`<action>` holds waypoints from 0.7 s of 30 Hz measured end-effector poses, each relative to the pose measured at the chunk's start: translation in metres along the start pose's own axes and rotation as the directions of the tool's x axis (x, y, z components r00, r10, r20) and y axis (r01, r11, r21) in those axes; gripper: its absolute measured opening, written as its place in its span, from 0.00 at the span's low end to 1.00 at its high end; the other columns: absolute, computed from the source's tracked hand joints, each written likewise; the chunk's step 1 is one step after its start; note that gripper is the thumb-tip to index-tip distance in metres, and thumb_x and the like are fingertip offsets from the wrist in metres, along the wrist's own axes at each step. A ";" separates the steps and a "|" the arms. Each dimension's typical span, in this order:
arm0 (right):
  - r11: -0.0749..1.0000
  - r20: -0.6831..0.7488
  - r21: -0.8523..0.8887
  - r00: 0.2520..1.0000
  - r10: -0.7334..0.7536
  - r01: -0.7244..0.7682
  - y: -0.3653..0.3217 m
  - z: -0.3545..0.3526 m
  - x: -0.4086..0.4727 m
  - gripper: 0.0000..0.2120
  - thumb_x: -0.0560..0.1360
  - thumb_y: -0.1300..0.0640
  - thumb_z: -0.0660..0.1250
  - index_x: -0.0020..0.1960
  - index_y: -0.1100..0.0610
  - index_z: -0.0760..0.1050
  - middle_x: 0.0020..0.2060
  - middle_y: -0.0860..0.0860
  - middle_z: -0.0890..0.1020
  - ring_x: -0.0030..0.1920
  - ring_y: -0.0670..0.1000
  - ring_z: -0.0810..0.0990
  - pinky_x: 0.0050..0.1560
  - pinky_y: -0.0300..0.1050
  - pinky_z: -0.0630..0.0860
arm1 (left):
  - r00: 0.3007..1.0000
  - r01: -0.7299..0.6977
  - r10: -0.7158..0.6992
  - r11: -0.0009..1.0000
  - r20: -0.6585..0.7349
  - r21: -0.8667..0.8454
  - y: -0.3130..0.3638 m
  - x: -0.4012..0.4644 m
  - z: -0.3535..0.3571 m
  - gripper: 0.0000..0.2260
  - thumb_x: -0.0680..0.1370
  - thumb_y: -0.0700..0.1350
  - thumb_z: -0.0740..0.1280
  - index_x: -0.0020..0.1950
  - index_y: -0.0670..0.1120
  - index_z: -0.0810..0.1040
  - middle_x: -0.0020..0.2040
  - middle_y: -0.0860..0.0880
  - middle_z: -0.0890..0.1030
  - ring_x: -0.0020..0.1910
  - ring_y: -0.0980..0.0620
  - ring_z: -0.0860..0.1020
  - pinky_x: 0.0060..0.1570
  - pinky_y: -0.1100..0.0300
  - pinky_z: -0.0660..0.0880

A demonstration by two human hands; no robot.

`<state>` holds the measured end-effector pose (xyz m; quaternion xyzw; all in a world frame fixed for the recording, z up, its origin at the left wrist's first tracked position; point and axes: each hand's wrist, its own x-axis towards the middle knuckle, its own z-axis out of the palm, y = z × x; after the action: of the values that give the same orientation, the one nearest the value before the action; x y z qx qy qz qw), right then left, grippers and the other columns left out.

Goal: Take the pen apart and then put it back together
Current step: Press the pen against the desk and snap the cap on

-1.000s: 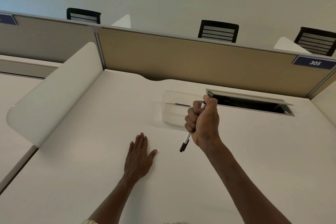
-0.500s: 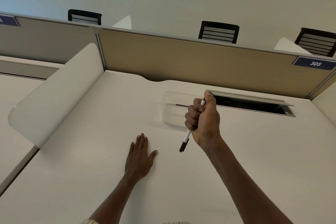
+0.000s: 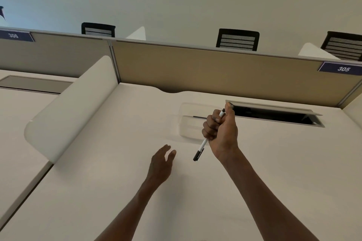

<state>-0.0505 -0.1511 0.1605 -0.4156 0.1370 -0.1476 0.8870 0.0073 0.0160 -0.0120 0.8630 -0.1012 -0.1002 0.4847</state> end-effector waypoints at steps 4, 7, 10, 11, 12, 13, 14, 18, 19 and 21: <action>1.000 -0.010 0.029 1.000 -0.007 0.007 0.000 0.001 -0.001 0.26 0.79 0.38 0.53 0.28 0.53 0.56 0.23 0.47 0.56 0.23 0.47 0.52 0.23 0.40 0.50 | 0.999 -0.040 0.039 0.973 -0.008 -0.226 0.040 -0.013 -0.007 0.14 0.81 0.54 0.62 0.46 0.47 0.82 0.46 0.47 0.85 0.42 0.50 0.79 0.49 0.56 0.73; 0.999 -0.008 0.043 1.000 -0.011 0.011 -0.003 0.002 -0.002 0.27 0.79 0.38 0.53 0.28 0.53 0.56 0.22 0.47 0.56 0.23 0.47 0.51 0.23 0.39 0.50 | 0.995 0.024 0.016 0.909 0.094 -0.415 0.063 -0.025 -0.013 0.16 0.82 0.53 0.62 0.49 0.44 0.84 0.46 0.50 0.87 0.44 0.50 0.85 0.47 0.54 0.80; 0.998 0.010 0.052 1.000 -0.024 0.024 -0.005 0.002 -0.004 0.27 0.79 0.39 0.52 0.27 0.53 0.56 0.21 0.48 0.55 0.23 0.48 0.50 0.23 0.38 0.51 | 0.972 0.113 0.009 0.859 0.235 -0.500 0.077 -0.034 -0.019 0.19 0.82 0.56 0.60 0.52 0.43 0.84 0.47 0.46 0.87 0.45 0.45 0.86 0.44 0.55 0.81; 0.998 0.017 0.054 0.999 -0.028 0.027 -0.005 0.002 -0.005 0.27 0.79 0.39 0.52 0.27 0.53 0.56 0.21 0.48 0.55 0.23 0.48 0.50 0.23 0.39 0.50 | 0.957 0.139 0.017 0.851 0.290 -0.507 0.081 -0.036 -0.021 0.20 0.82 0.57 0.60 0.52 0.43 0.84 0.47 0.45 0.87 0.45 0.44 0.86 0.44 0.56 0.81; 0.998 0.024 0.055 0.999 -0.032 0.030 -0.006 0.002 -0.006 0.27 0.80 0.39 0.52 0.27 0.53 0.56 0.21 0.48 0.55 0.24 0.48 0.49 0.23 0.39 0.50 | 0.938 0.167 0.024 0.843 0.345 -0.512 0.084 -0.038 -0.023 0.20 0.81 0.57 0.60 0.53 0.43 0.84 0.48 0.44 0.87 0.46 0.44 0.85 0.43 0.57 0.81; 0.998 0.028 0.054 0.999 -0.036 0.034 -0.007 0.002 -0.006 0.27 0.80 0.39 0.52 0.27 0.53 0.55 0.21 0.48 0.55 0.24 0.48 0.49 0.23 0.39 0.50 | 0.918 0.196 0.029 0.833 0.395 -0.518 0.087 -0.039 -0.024 0.21 0.81 0.58 0.61 0.53 0.43 0.84 0.48 0.43 0.87 0.45 0.44 0.85 0.43 0.58 0.80; 0.998 0.031 0.054 0.999 -0.041 0.040 -0.007 0.002 -0.007 0.27 0.80 0.39 0.52 0.27 0.53 0.55 0.21 0.48 0.55 0.24 0.48 0.49 0.23 0.39 0.50 | 0.900 0.226 0.033 0.818 0.435 -0.529 0.089 -0.041 -0.026 0.21 0.80 0.59 0.63 0.53 0.42 0.84 0.48 0.42 0.87 0.44 0.44 0.85 0.42 0.58 0.80; 0.995 0.042 0.075 0.997 -0.064 0.061 -0.010 0.000 -0.008 0.27 0.80 0.39 0.52 0.28 0.53 0.55 0.21 0.48 0.55 0.23 0.48 0.50 0.23 0.39 0.51 | 0.858 0.310 0.061 0.730 0.510 -0.609 0.096 -0.044 -0.028 0.22 0.76 0.59 0.70 0.52 0.40 0.84 0.42 0.45 0.83 0.38 0.50 0.80 0.40 0.61 0.78; 0.995 0.047 0.076 0.996 -0.073 0.069 -0.011 -0.001 -0.009 0.26 0.80 0.40 0.52 0.28 0.54 0.55 0.21 0.48 0.55 0.23 0.48 0.51 0.24 0.40 0.51 | 0.858 0.319 0.063 0.711 0.509 -0.627 0.097 -0.044 -0.028 0.21 0.75 0.58 0.71 0.52 0.40 0.84 0.41 0.46 0.83 0.38 0.51 0.80 0.40 0.61 0.78; 0.994 0.058 0.071 0.995 -0.087 0.082 -0.013 -0.002 -0.009 0.26 0.79 0.41 0.53 0.29 0.55 0.56 0.22 0.49 0.57 0.24 0.49 0.53 0.24 0.41 0.54 | 0.865 0.343 0.057 0.658 0.498 -0.670 0.098 -0.044 -0.027 0.19 0.74 0.56 0.72 0.52 0.40 0.85 0.41 0.47 0.82 0.38 0.53 0.80 0.41 0.62 0.78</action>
<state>-0.0612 -0.1576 0.1706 -0.3947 0.0870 -0.1769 0.8974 -0.0353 -0.0002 0.0894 0.5434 -0.0972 -0.3813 0.7416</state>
